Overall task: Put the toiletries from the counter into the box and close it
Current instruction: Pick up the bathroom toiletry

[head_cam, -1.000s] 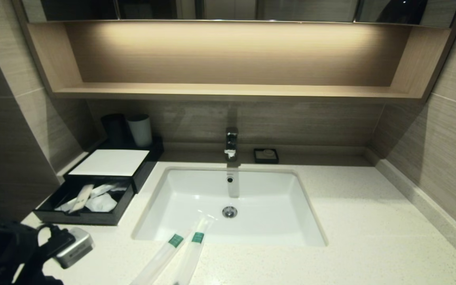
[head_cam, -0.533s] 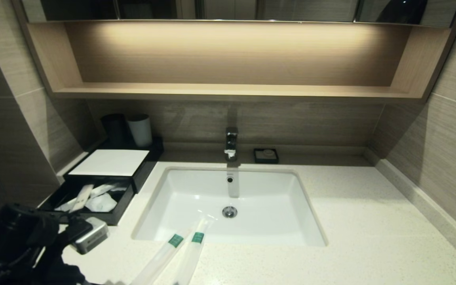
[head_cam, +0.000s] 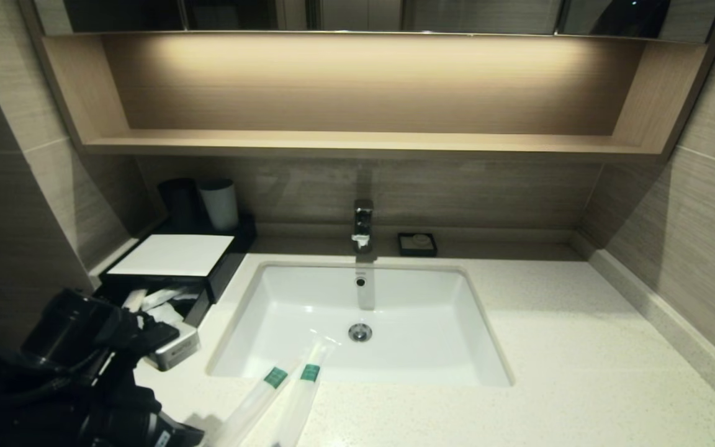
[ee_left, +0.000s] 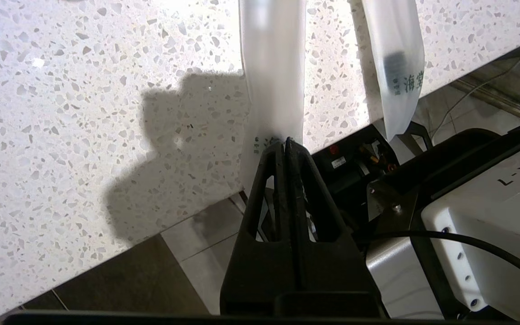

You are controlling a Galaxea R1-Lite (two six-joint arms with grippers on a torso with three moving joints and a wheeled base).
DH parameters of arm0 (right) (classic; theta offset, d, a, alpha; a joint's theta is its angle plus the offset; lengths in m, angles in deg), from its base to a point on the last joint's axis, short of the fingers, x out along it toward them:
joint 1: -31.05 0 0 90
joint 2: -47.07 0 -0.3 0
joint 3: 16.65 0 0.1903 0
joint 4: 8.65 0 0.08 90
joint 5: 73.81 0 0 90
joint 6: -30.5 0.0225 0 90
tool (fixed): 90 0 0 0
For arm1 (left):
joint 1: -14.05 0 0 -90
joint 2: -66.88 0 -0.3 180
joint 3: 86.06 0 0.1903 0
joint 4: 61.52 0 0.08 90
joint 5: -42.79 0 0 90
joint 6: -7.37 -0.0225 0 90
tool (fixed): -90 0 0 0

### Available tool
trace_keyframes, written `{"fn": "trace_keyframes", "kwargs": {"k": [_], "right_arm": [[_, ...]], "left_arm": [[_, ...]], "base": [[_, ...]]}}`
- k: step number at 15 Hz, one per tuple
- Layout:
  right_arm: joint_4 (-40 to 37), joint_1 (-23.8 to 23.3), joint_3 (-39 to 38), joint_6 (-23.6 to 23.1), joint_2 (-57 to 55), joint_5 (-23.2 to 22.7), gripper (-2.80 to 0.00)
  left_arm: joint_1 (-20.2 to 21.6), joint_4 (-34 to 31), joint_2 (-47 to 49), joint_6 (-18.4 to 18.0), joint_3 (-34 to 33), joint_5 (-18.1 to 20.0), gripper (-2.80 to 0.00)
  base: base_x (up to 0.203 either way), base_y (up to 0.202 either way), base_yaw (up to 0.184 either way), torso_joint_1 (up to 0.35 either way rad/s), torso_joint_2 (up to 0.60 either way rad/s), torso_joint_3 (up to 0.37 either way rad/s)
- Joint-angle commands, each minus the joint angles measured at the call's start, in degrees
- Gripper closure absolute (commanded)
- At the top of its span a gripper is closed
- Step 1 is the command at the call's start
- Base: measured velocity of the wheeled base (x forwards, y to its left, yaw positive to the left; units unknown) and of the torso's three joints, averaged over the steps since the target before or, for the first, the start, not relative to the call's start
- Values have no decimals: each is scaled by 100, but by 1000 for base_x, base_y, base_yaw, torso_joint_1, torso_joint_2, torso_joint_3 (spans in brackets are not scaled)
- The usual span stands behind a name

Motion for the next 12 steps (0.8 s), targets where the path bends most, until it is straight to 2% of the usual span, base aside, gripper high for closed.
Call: {"fn": "trace_keyframes", "kwargs": {"k": [1, 6, 10, 12], "right_arm": [[3, 0, -2, 3, -6, 2, 0], [3, 0, -2, 3, -6, 2, 0], [3, 0, 6, 3, -6, 2, 0], [3, 0, -2, 3, -6, 2, 0]], "left_arm": [[3, -18, 267, -9, 108, -6, 0], [8, -3, 592, -105, 243, -15, 0], [33, -9, 778, -443, 359, -15, 0], [76, -14, 910, -491, 469, -15, 0]], "base": [[0, 0, 0, 0, 0, 0], [0, 0, 0, 0, 0, 0], [0, 0, 0, 0, 0, 0], [0, 0, 0, 0, 0, 0]]}}
